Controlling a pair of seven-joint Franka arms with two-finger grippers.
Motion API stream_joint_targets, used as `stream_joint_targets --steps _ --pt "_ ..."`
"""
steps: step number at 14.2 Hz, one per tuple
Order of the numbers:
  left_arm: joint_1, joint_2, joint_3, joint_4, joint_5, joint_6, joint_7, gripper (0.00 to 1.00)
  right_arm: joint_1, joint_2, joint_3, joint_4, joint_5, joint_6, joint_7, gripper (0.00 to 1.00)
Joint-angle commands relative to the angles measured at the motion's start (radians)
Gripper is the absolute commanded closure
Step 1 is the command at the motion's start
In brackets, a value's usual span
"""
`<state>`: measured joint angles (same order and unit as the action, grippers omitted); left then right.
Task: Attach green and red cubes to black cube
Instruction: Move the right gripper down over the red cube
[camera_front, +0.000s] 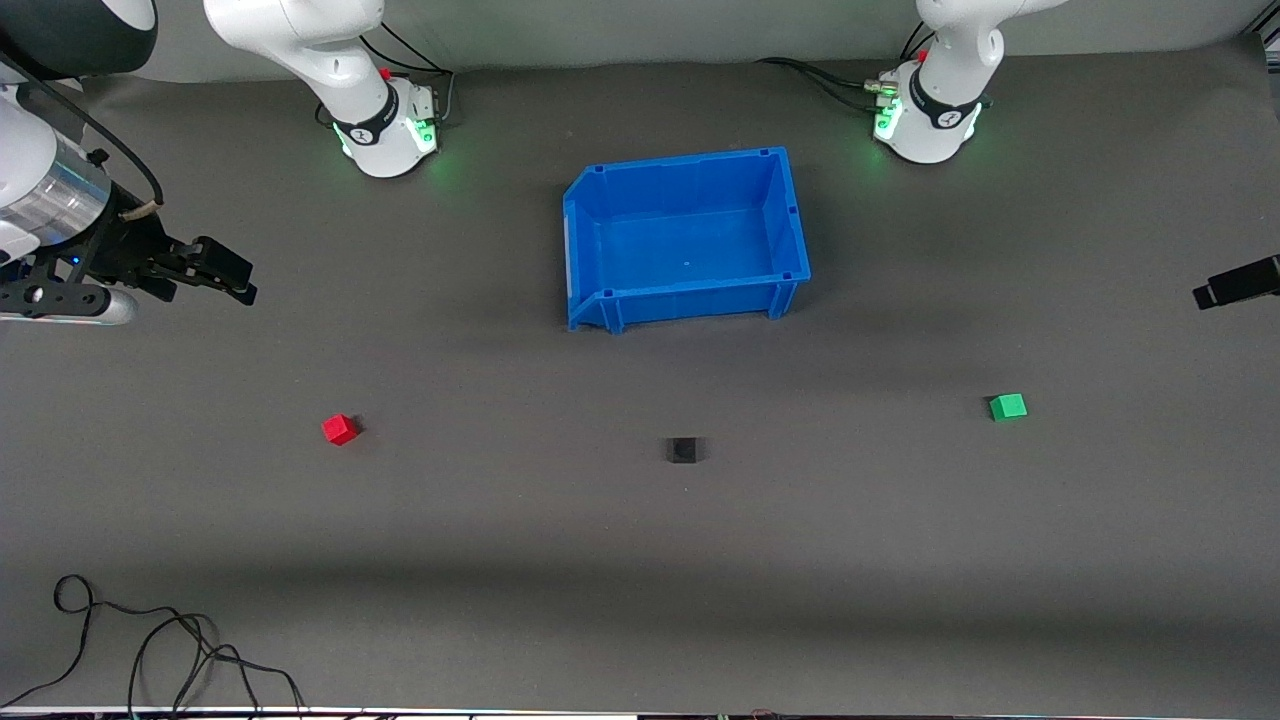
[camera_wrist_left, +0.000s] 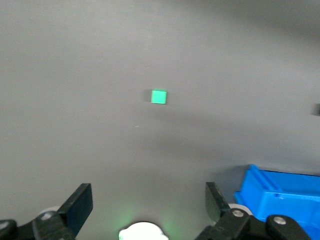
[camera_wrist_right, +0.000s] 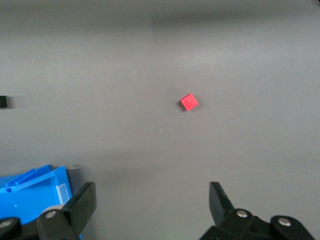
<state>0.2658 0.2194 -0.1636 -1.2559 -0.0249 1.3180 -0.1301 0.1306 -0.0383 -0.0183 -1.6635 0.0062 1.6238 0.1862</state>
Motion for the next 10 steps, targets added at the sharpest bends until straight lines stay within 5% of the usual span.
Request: stream_joint_targets --steps 1,10 --pt "-0.003 0.012 -0.01 0.02 -0.003 -0.002 0.003 0.0 -0.014 -0.005 0.009 -0.001 -0.019 -0.025 -0.033 0.0" --pt "-0.05 0.006 -0.005 0.004 0.079 0.001 0.129 0.0 -0.009 0.058 -0.008 0.033 -0.008 -0.01 -0.034 0.0"
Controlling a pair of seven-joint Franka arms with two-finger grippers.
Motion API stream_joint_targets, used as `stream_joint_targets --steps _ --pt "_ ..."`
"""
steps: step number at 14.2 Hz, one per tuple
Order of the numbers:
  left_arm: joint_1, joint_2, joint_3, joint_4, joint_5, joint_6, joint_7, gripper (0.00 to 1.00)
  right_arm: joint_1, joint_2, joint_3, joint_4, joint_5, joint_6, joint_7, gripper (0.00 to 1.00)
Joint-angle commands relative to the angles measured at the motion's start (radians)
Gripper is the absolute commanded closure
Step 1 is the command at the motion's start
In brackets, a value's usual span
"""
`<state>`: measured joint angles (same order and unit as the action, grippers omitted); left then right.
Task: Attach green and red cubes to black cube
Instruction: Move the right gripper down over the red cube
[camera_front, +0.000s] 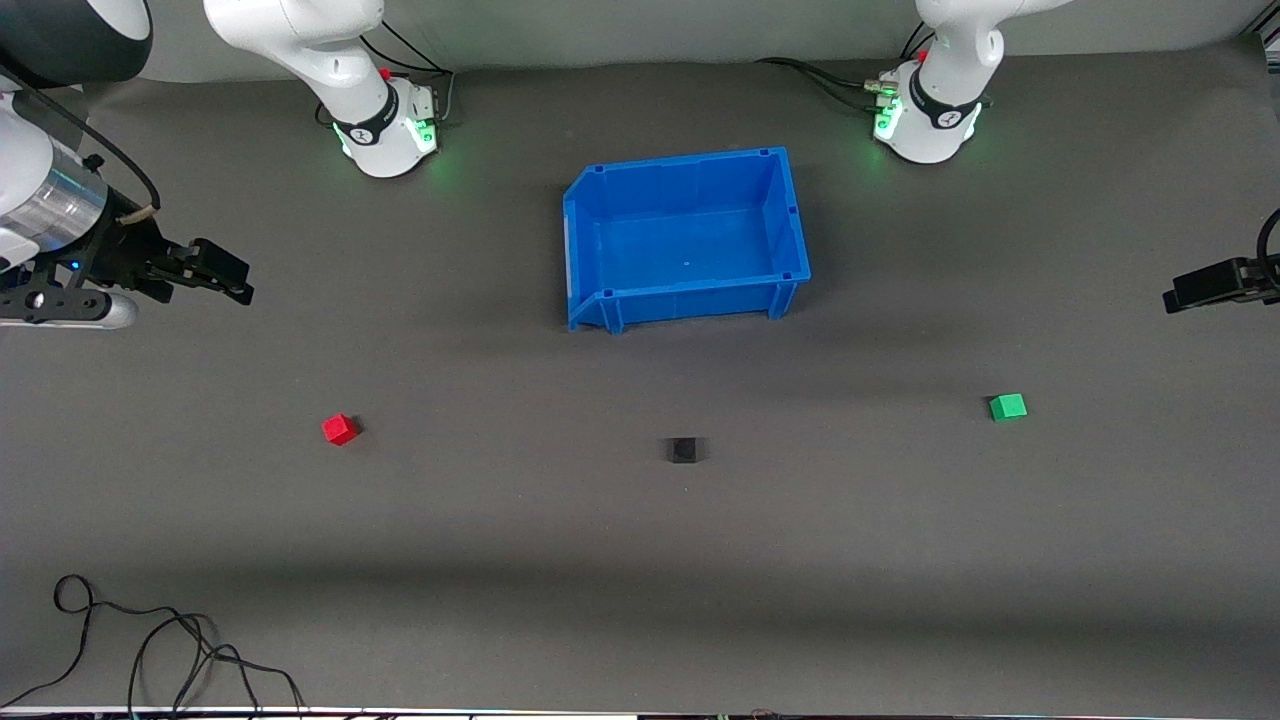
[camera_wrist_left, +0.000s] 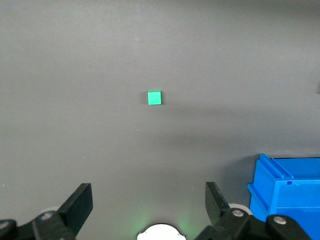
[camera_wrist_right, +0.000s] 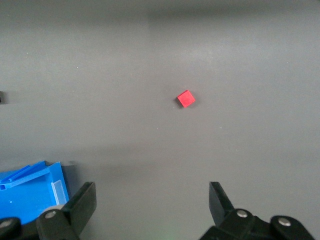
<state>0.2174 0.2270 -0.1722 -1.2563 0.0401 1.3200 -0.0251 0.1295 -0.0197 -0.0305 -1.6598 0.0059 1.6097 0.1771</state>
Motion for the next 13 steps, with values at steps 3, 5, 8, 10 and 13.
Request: stream_joint_targets --steps 3,5,8,10,13 --pt "-0.004 -0.012 0.005 -0.003 0.014 0.004 0.024 0.0 -0.008 0.082 0.003 0.023 -0.012 0.041 -0.041 0.0" --pt "-0.004 -0.035 0.005 -0.028 0.014 0.015 0.022 0.0 -0.01 0.112 0.003 0.025 -0.014 0.081 -0.041 0.0" --pt "-0.003 -0.035 0.005 -0.028 0.014 0.016 0.024 0.0 -0.018 0.2 -0.009 0.02 -0.015 0.087 -0.024 0.01" --pt "-0.003 -0.035 0.005 -0.029 0.014 0.016 0.022 0.0 -0.013 0.243 -0.012 -0.005 -0.014 0.104 -0.019 0.01" --pt "0.0 -0.023 0.007 -0.029 0.006 0.025 0.022 0.0 -0.021 0.3 -0.016 -0.044 -0.012 0.2 -0.019 0.01"
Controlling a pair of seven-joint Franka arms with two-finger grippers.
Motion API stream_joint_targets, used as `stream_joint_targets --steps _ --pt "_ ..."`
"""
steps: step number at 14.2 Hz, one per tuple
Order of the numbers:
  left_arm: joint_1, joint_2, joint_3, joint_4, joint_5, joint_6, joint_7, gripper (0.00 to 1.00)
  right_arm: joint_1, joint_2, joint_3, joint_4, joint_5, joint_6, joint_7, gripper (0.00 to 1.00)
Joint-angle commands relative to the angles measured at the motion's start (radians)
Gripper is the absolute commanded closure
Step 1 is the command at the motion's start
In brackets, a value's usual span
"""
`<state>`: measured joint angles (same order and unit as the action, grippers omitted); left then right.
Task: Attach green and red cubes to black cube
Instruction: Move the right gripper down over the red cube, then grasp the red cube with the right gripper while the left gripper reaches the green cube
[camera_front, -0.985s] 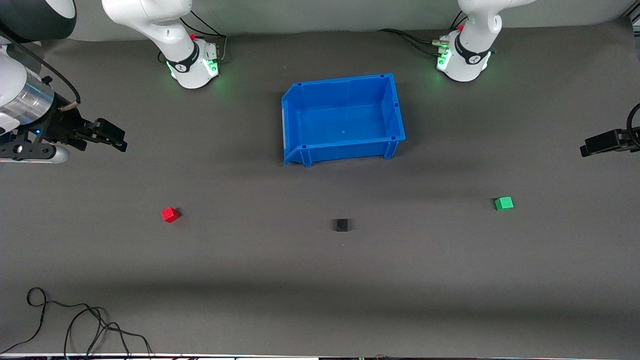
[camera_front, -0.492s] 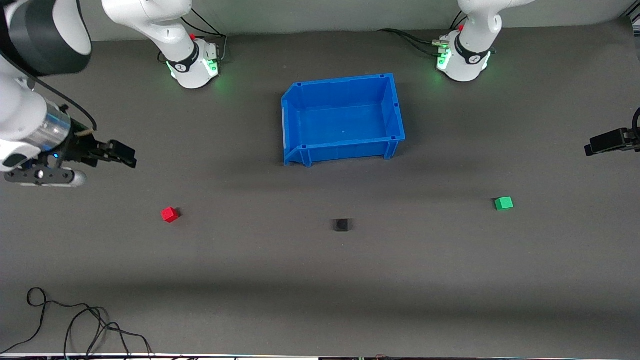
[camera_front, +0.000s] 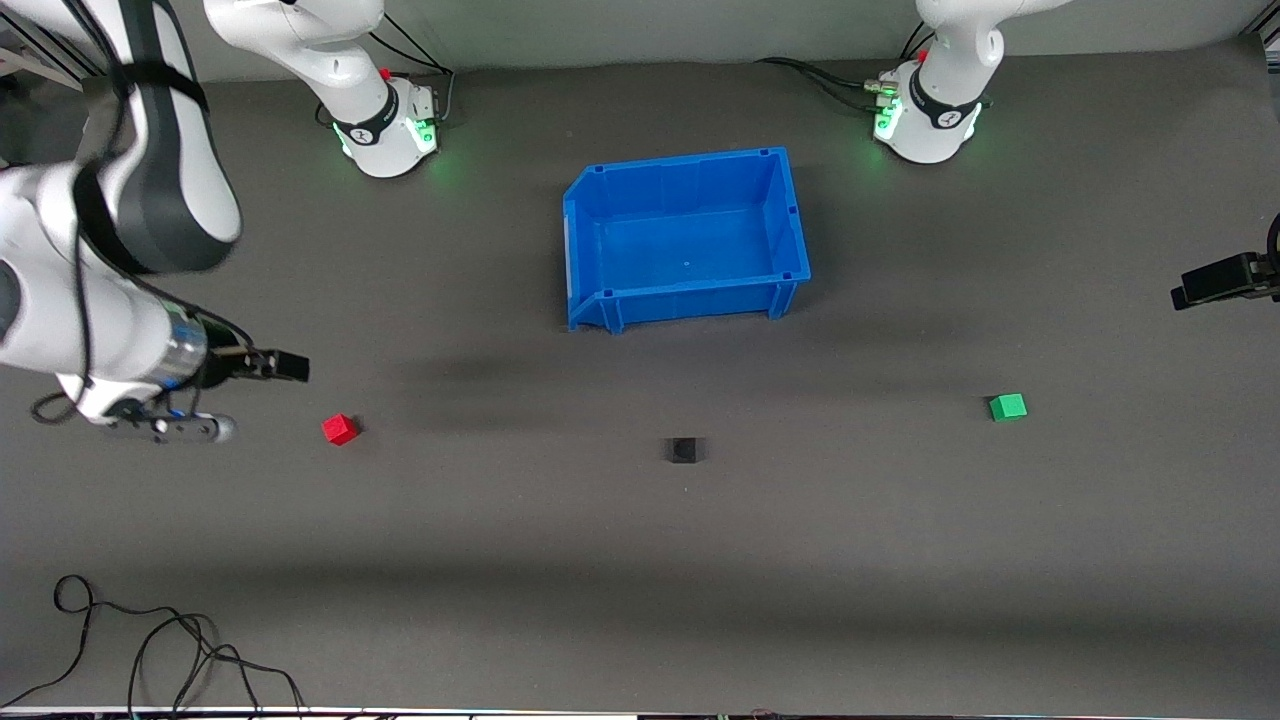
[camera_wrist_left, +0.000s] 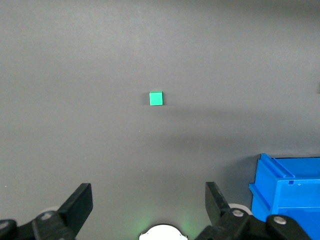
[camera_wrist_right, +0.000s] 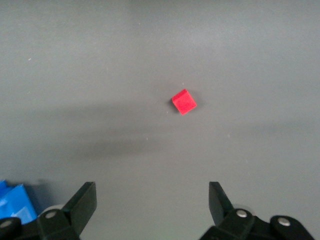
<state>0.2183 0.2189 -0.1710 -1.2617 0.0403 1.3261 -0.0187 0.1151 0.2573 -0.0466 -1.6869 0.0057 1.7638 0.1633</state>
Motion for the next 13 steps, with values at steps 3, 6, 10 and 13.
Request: stream_joint_targets --steps 3,6,10,13 --pt "-0.002 -0.012 0.005 -0.022 0.012 0.021 0.016 0.0 0.005 0.12 -0.004 -0.016 -0.039 0.081 0.028 0.02" --pt "-0.001 -0.009 0.007 -0.019 0.013 0.024 0.013 0.0 -0.003 0.198 -0.009 -0.06 -0.049 0.233 0.024 0.02" --pt "0.048 0.008 0.007 -0.019 0.004 0.027 0.011 0.0 -0.009 0.287 -0.016 -0.077 -0.074 0.362 -0.01 0.02" --pt "0.055 0.011 0.005 -0.019 0.013 0.038 -0.027 0.0 -0.015 0.335 -0.015 -0.079 -0.101 0.387 -0.051 0.02"
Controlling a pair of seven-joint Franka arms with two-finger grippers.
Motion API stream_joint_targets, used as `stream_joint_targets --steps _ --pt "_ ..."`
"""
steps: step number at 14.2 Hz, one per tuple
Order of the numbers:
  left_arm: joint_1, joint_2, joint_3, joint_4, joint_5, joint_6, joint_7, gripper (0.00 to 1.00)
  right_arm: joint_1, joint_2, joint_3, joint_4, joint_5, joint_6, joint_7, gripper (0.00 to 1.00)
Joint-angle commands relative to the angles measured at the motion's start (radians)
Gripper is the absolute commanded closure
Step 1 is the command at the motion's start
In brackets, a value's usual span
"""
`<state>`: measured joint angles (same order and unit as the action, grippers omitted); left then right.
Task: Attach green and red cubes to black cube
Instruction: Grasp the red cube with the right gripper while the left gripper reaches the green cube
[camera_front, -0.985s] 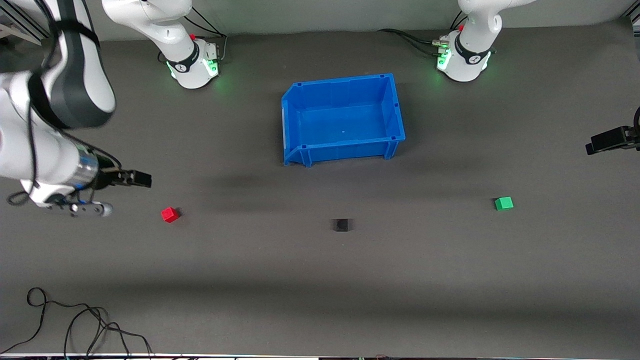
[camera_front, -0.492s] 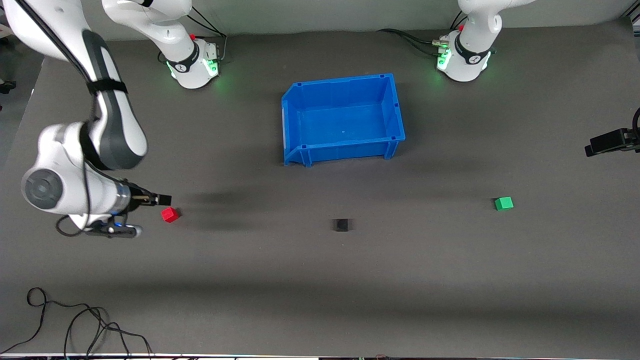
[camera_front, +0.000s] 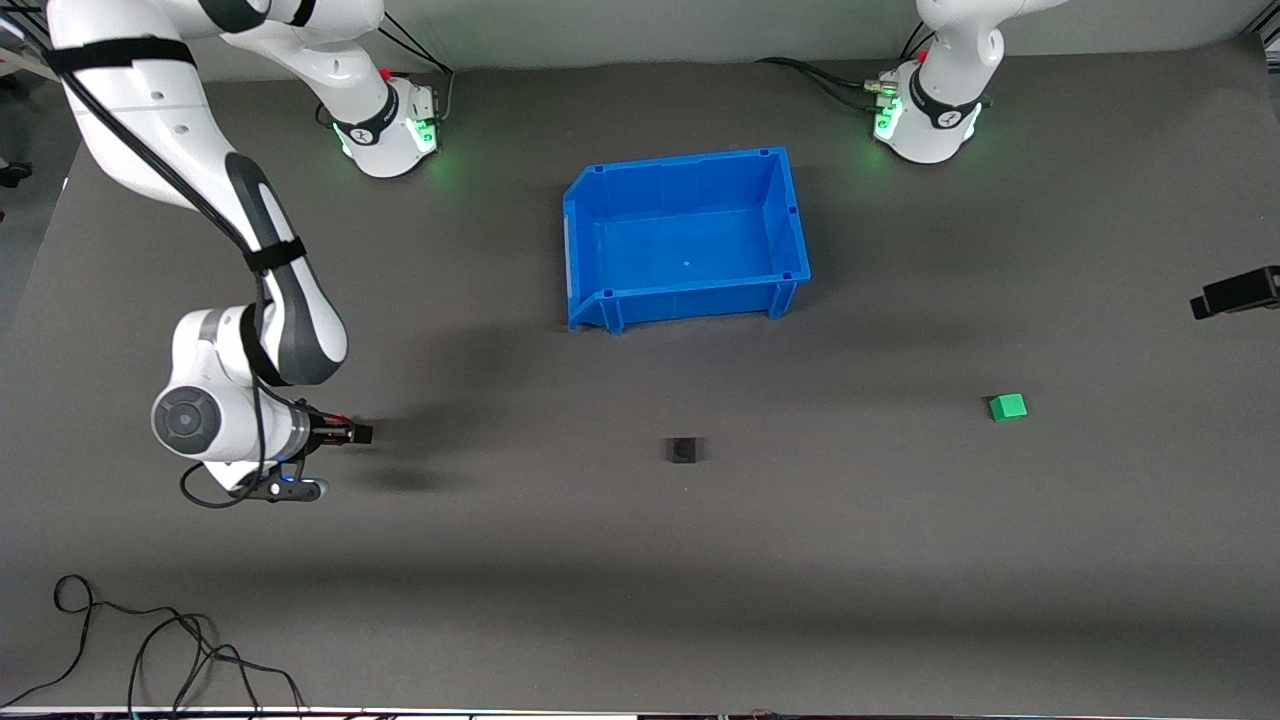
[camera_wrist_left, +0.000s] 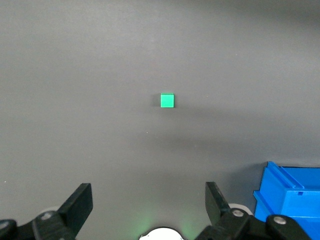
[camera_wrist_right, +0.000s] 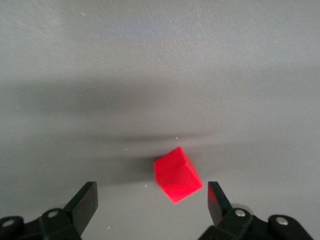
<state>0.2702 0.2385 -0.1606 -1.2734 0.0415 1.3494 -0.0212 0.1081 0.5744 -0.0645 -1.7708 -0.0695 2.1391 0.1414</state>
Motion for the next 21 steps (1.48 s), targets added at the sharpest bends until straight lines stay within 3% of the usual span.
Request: stream_joint_targets --steps 1,4,6,7,11,13,15,16,18,21 --pt "-0.005 -0.01 -0.004 -0.007 0.012 0.013 -0.066 0.0 -0.007 0.018 0.003 0.001 -0.026 0.01 -0.029 0.02" --pt "-0.006 -0.011 -0.007 -0.007 0.002 -0.019 -0.399 0.01 -0.008 0.035 0.0 -0.003 -0.029 0.013 -0.061 0.03" --pt "-0.011 0.001 -0.007 -0.012 0.024 -0.079 -0.599 0.09 -0.008 0.064 -0.001 0.004 -0.09 0.015 -0.115 0.18" --pt "-0.005 0.024 -0.007 -0.012 0.023 -0.076 -0.684 0.09 -0.007 0.07 -0.001 0.005 -0.119 0.015 -0.118 0.2" --pt "0.007 0.113 -0.003 -0.024 -0.003 0.0 -1.099 0.0 -0.007 0.071 0.0 0.004 -0.125 0.007 -0.125 0.22" --pt "0.015 0.117 -0.003 -0.117 -0.023 0.138 -1.256 0.0 -0.008 0.071 0.0 0.005 -0.119 0.008 -0.123 0.25" --pt "0.014 0.099 -0.003 -0.257 -0.026 0.314 -1.373 0.0 -0.007 0.081 0.0 0.005 -0.118 0.008 -0.121 0.48" --pt "0.007 0.093 -0.003 -0.324 -0.023 0.397 -1.416 0.0 -0.007 0.085 0.0 0.005 -0.115 0.012 -0.115 0.69" --pt "0.0 0.091 -0.003 -0.452 -0.017 0.558 -1.471 0.0 -0.005 0.084 0.0 0.007 -0.115 0.013 -0.106 0.71" --pt "-0.016 0.094 -0.004 -0.628 -0.003 0.82 -1.502 0.0 -0.008 0.076 0.002 0.019 -0.095 0.012 -0.1 0.85"
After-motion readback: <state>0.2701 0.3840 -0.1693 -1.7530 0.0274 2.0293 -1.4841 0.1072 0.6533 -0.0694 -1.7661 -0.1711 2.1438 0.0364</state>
